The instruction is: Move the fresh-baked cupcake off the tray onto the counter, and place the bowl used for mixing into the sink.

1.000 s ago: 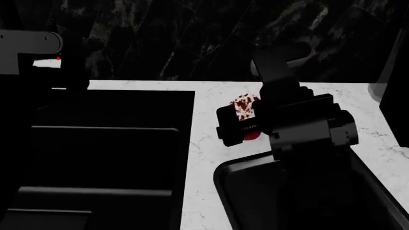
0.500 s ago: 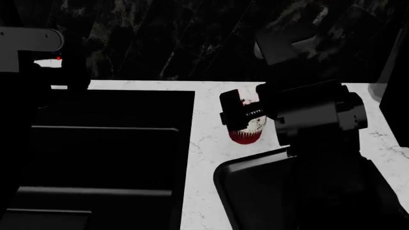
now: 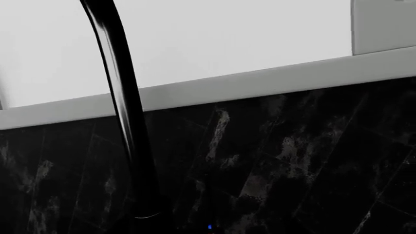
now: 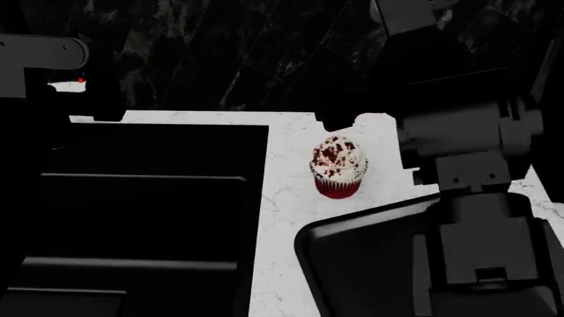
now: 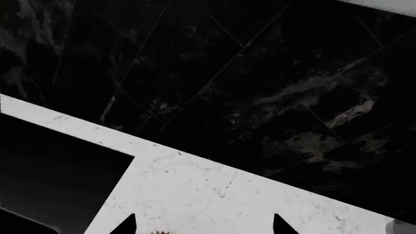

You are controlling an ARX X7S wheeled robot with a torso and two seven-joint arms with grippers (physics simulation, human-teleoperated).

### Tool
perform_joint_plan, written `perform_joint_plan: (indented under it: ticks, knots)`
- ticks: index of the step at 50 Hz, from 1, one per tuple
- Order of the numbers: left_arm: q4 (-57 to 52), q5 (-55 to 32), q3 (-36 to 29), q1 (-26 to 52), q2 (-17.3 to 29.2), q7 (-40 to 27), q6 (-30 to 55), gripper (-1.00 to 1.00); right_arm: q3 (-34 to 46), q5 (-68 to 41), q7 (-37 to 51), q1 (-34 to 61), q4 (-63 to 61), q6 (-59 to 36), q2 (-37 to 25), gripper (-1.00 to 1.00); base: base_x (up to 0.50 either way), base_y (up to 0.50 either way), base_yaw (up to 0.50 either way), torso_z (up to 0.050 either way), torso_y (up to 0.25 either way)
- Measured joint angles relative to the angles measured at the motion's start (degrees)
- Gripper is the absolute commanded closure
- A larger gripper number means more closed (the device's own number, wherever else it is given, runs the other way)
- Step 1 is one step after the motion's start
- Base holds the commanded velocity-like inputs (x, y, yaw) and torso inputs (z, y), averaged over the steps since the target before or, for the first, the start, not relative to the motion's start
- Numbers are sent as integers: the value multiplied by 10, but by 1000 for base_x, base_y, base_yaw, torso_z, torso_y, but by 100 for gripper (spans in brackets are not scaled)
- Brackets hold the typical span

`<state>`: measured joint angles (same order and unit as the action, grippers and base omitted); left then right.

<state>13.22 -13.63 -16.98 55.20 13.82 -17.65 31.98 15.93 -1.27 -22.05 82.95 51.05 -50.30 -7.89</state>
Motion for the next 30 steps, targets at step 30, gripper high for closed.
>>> perform_joint_plan:
  ticks: [30]
  knots:
    - [-7, -7, -5, 0, 3, -3, 3, -100, -63, 9, 87, -203, -570, -287, -50, -100, -382, 30, 0, 0, 0]
